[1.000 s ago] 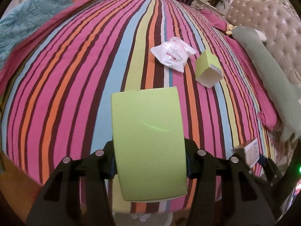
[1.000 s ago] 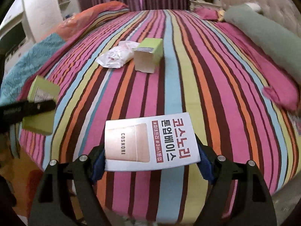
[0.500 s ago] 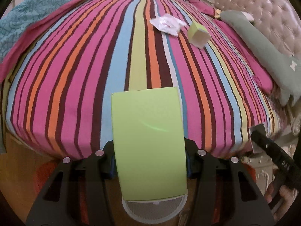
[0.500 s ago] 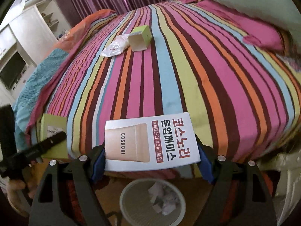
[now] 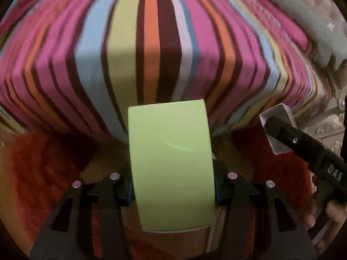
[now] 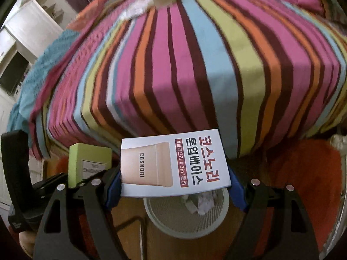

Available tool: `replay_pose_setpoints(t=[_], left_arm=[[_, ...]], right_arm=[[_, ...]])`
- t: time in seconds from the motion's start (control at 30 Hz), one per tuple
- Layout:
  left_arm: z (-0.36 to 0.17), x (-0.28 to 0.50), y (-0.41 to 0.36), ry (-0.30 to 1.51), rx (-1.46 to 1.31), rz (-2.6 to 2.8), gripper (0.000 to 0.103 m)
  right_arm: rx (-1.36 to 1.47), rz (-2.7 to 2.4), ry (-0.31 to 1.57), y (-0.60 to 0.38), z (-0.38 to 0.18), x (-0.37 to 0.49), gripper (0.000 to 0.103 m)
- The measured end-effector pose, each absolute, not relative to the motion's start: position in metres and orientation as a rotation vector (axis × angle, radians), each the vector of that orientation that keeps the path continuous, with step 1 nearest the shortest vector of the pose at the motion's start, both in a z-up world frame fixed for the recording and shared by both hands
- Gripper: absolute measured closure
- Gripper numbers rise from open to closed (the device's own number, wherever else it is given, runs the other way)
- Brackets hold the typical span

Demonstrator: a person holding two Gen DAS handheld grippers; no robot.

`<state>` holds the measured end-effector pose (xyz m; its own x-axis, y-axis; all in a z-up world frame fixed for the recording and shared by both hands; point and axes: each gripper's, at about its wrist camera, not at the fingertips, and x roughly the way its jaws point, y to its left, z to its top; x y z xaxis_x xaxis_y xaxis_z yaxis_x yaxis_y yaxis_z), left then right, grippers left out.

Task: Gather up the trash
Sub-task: 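Carry the green box and white printed box down over the wastebasket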

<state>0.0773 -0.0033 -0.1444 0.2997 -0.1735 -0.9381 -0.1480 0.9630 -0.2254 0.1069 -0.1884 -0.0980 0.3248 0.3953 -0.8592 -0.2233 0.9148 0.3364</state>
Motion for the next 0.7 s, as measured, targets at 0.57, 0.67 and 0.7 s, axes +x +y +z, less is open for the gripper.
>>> replay_pose_setpoints(t=[0.57,0.67,0.7], left_arm=[[-0.225,0.079,-0.020,1.551,-0.290,-0.014,0.052],[-0.237,0.082,-0.023,1.598,-0.291,-0.007,0.052],[-0.239,0.080,-0.022,1.610,-0.290,-0.006,0.052]], right_arm=[[0.212,0.400,1.483,-0.180,-0.173,0.114,0.027],[0.257,0.391,1.547,-0.182,-0.191,0.110,0.027],[0.275,0.385,1.570,-0.182,-0.199,0.108,0.027]])
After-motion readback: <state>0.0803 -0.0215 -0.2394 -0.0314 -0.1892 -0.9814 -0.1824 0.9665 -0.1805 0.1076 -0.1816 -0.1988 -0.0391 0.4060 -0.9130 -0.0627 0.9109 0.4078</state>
